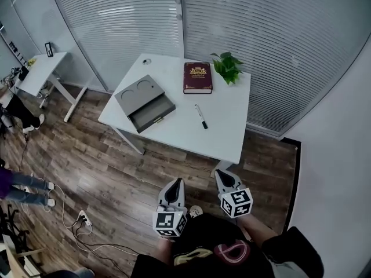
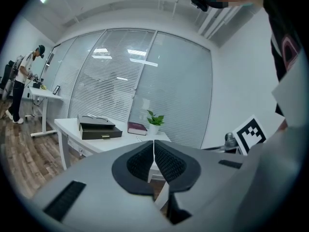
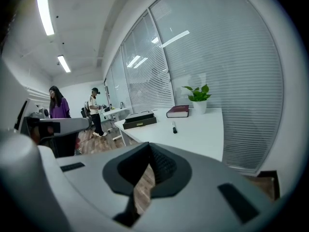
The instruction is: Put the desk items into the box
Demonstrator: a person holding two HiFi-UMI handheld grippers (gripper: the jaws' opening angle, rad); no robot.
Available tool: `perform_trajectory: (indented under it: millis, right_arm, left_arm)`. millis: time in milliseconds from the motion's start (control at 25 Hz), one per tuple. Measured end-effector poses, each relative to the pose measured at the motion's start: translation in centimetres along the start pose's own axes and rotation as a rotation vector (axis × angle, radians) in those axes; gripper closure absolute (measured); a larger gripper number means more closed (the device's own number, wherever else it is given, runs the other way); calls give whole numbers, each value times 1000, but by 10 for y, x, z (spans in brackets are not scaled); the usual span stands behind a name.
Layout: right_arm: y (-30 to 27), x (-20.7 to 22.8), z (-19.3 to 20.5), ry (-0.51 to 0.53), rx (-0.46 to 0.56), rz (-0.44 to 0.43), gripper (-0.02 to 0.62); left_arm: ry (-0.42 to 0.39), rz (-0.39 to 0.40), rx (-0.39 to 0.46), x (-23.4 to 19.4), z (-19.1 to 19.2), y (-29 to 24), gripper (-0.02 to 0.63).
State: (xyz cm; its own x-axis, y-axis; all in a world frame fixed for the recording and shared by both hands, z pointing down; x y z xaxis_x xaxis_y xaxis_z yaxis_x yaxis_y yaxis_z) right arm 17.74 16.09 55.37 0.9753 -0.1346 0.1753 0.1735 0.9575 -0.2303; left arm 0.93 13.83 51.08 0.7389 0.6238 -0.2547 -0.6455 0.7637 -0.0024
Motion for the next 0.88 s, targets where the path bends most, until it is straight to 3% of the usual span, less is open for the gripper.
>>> perform_trajectory:
  millis: [320, 880]
  right_arm:
    - [-12, 22, 1, -10, -5, 59, 584]
    - [-73, 31, -14, -11, -16, 132, 584]
  left_arm:
    - [-13, 43, -15, -3, 2, -31, 586]
    - [-13, 119, -34, -52, -13, -93, 586]
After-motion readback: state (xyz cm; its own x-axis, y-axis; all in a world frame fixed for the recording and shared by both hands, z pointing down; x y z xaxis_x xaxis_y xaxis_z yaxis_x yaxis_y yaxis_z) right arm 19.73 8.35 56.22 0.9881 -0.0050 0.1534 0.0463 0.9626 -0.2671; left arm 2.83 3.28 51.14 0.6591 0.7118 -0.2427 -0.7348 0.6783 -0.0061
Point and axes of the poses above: the fingertips, and each gripper's own axes: y backward along the fingers, x to its right, z out of its underside, the point moved 3 cm from there along y, backward along the fingers, and after that the axes turned 10 degrees about x, right-handed, at the moved point
